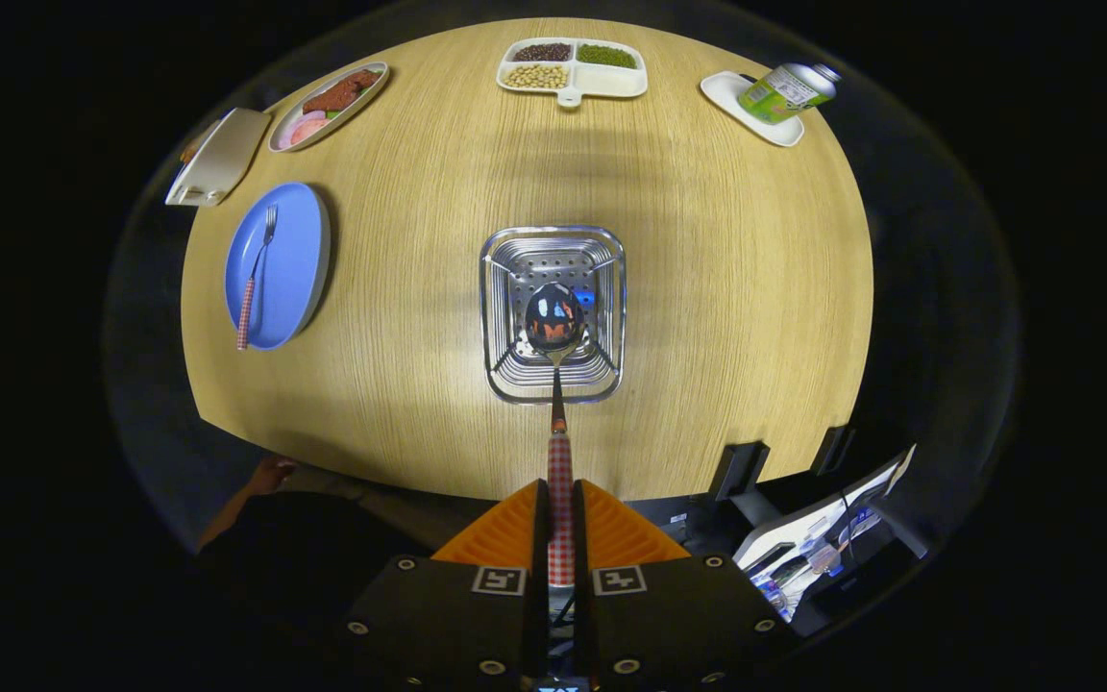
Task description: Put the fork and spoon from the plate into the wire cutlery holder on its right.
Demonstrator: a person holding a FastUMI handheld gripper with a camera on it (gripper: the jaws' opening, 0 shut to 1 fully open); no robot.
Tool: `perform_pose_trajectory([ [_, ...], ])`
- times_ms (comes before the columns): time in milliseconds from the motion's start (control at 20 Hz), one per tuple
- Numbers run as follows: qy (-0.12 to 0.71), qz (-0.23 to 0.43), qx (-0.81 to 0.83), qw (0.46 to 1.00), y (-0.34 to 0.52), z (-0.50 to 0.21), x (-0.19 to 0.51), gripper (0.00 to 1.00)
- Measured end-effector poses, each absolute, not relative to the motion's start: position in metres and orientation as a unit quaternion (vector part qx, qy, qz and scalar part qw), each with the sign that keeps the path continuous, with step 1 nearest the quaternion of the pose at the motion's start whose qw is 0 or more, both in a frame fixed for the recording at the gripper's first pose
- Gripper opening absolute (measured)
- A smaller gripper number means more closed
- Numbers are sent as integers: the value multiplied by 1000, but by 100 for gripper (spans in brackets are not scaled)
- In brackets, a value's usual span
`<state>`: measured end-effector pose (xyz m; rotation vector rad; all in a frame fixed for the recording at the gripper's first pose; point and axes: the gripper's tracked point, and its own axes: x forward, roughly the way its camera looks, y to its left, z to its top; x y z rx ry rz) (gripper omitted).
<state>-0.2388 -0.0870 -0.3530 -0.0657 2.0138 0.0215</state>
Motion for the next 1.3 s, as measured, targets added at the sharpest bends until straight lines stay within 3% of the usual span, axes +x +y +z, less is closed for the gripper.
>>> perform_pose_trajectory([
  [300,836,8,-13,548,-92,-355,-213,13],
  [750,761,12,59,646,-73,-347,-157,22],
  [850,743,11,78,665,-63,-342,-148,29],
  [1000,726,16,101,681,-44,-332,-138,58],
  [1100,719,19,103,687,-29,-327,-134,69],
  [1300,716,42,80,692,11,-332,-134,80],
])
